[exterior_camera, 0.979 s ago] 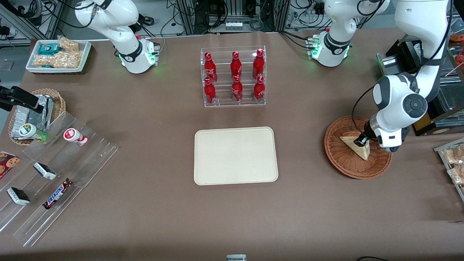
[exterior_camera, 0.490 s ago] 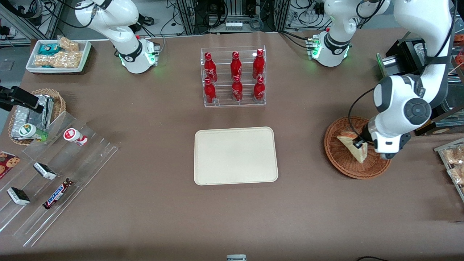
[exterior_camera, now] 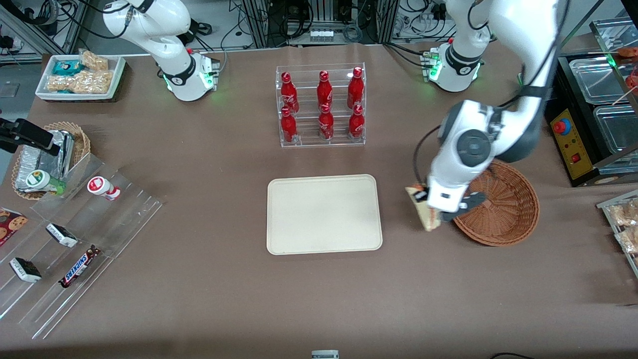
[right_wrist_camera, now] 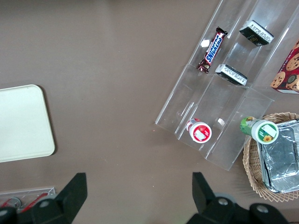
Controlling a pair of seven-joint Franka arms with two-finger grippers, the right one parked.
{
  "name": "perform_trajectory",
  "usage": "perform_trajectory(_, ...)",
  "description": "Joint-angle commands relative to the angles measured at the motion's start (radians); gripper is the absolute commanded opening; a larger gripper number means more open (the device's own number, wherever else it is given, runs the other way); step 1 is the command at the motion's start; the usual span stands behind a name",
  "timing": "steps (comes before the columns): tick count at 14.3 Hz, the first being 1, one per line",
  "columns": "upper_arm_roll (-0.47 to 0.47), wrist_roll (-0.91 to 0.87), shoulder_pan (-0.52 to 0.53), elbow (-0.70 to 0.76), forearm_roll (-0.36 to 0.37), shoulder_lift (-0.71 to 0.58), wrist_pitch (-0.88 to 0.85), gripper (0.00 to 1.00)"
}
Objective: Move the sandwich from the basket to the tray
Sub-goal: 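Lift the sandwich and carry it over the cream tray, then lower the sandwich onto the tray and open the left gripper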
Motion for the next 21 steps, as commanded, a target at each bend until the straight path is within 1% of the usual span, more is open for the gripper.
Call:
perform_trajectory(1, 0.016, -0.012, -0.115, 0.171, -0.005, 0.143, -0.007, 0.08)
perform_trajectory(3, 0.015, -0.001, -0.175, 0.28, -0.006, 0.247, 0.026, 0.08)
perform_trajectory(5, 0.006, 0.002, -0.221, 0.339, -0.006, 0.314, 0.086, 0.08)
perform_trajectory(7, -0.031, 0.001, -0.242, 0.388, -0.006, 0.367, 0.125, 0.08)
perform_trajectory(9, -0.077, -0.005, -0.243, 0.481, -0.006, 0.436, 0.116, 0.08)
perform_trajectory(11, -0.086, -0.007, -0.252, 0.512, -0.003, 0.467, 0.116, 0.08)
perform_trajectory(15, -0.085, -0.027, -0.268, 0.52, 0.004, 0.489, 0.119, 0.09)
perform_trajectory(17, -0.083, -0.041, -0.268, 0.518, 0.007, 0.487, 0.117, 0.12)
perform_trajectory(18, -0.083, -0.042, -0.268, 0.518, 0.006, 0.484, 0.114, 0.3)
perform_trajectory(19, -0.083, -0.05, -0.266, 0.518, 0.007, 0.48, 0.107, 0.86)
perform_trajectory(20, -0.083, -0.056, -0.266, 0.515, 0.01, 0.467, 0.102, 1.0)
perform_trajectory(21, -0.085, -0.059, -0.265, 0.514, 0.007, 0.444, 0.099, 1.0)
